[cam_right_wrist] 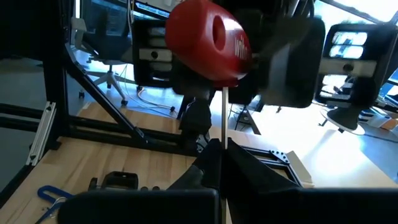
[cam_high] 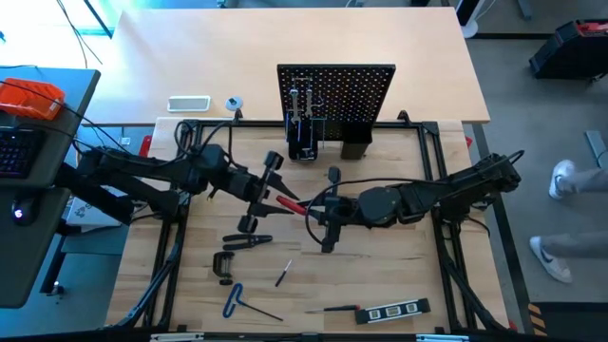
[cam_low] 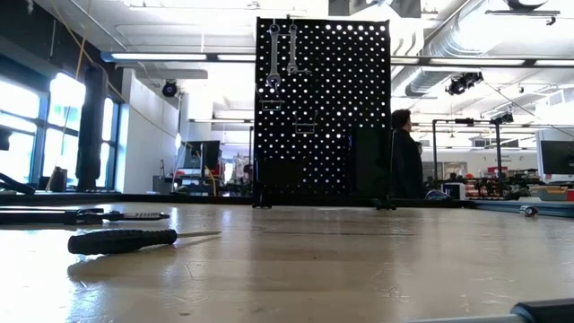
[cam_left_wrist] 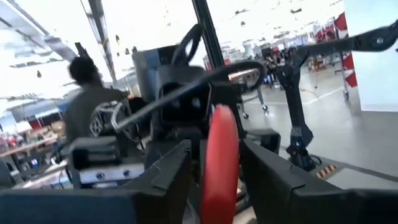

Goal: Hang tools onto peg board
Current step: Put the Allen wrench into the right bin on the pegboard

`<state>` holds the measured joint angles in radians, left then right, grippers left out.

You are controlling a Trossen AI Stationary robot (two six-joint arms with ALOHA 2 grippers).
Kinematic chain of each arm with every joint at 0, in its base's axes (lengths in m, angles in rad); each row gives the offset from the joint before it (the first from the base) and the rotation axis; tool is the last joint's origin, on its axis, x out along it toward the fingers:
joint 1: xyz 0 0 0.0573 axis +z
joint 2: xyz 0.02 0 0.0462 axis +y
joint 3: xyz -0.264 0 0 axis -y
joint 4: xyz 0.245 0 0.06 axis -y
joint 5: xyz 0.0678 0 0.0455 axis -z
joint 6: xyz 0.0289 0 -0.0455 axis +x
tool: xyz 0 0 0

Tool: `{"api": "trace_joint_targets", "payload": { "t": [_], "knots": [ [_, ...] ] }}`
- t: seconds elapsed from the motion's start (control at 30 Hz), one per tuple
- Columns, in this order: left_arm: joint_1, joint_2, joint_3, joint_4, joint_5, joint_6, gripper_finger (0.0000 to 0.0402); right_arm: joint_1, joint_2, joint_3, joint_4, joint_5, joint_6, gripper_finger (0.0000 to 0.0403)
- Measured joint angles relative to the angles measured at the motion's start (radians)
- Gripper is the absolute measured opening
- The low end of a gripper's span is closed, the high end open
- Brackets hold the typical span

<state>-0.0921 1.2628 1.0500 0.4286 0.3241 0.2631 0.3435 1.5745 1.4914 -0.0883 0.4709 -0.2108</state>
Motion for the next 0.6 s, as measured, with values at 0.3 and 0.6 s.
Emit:
{"api": "trace_joint_targets", "payload": {
  "t": [0.3, 0.6],
  "knots": [
    [-0.001, 0.0, 0.0, 0.011, 0.016, 0.0, 0.0098, 0.0, 0.0, 0.0, -0.002, 0.0, 0.0, 0.0],
    [0.0, 0.0, 0.0, 0.006, 0.039, 0.008, 0.0046, 0.0, 0.001, 0.0, -0.005, -0.002, 0.008, 0.0]
  ]
}}
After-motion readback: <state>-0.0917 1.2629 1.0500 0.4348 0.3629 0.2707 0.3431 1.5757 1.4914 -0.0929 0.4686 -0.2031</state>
